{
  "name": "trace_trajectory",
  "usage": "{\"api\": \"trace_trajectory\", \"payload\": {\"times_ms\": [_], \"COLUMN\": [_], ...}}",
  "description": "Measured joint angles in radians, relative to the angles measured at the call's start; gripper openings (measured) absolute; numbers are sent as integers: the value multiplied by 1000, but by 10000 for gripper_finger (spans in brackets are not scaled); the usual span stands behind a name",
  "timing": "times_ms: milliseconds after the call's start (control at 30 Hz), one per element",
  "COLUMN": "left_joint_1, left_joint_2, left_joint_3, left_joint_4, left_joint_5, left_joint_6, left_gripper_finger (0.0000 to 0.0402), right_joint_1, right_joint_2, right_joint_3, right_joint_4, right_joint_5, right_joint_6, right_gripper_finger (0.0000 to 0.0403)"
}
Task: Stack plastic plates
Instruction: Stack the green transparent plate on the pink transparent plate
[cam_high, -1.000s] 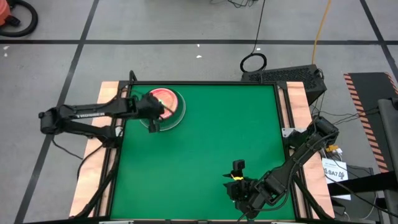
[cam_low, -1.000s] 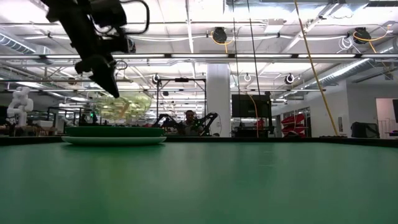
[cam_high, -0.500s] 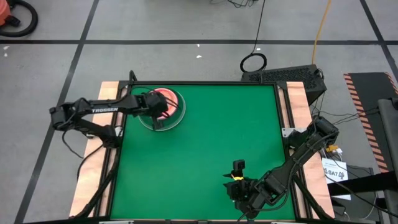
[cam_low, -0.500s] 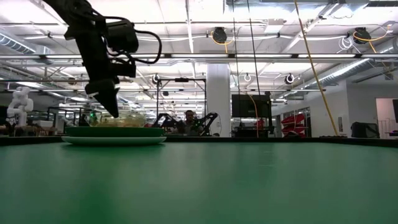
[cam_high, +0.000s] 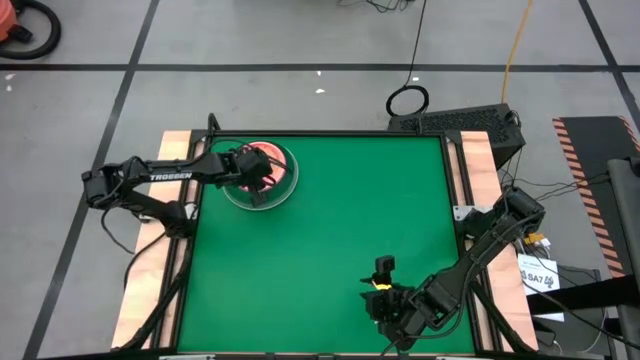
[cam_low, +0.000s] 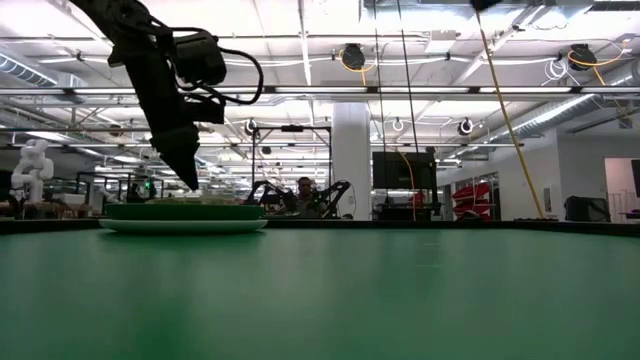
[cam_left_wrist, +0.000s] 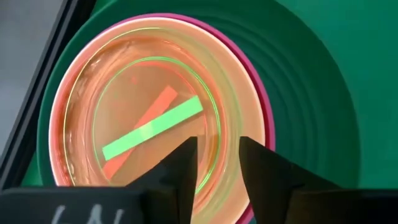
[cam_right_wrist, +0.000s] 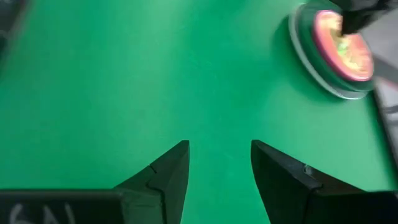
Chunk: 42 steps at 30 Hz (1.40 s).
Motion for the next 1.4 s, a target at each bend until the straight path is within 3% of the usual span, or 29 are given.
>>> {"api": "trace_trajectory", "payload": {"times_ms": [233, 500, 800, 1100, 1400], "left_joint_1": [-15, -15, 36, 52, 66], "left_joint_2": [0, -1, -1, 13, 13], "left_joint_3": [0, 0, -1, -109, -121], "left_joint_4": [6, 71, 111, 260, 285], "left_joint_5": [1, 72, 68, 111, 106], "left_joint_6": [-9, 38, 89, 89, 92], "left_gripper_finger": [131, 131, 131, 131, 85], "right_joint_1": [-6, -4, -8, -42, -72], "right_joint_2": [0, 0, 0, 0, 0], "right_joint_3": [-68, -69, -69, -69, -69], "right_joint_4": [-2, 44, 78, 74, 75], "right_joint_5": [134, 134, 148, 187, 185], "right_joint_6": [-3, 20, -37, -121, -154], "right_gripper_finger": [164, 164, 164, 164, 164]}}
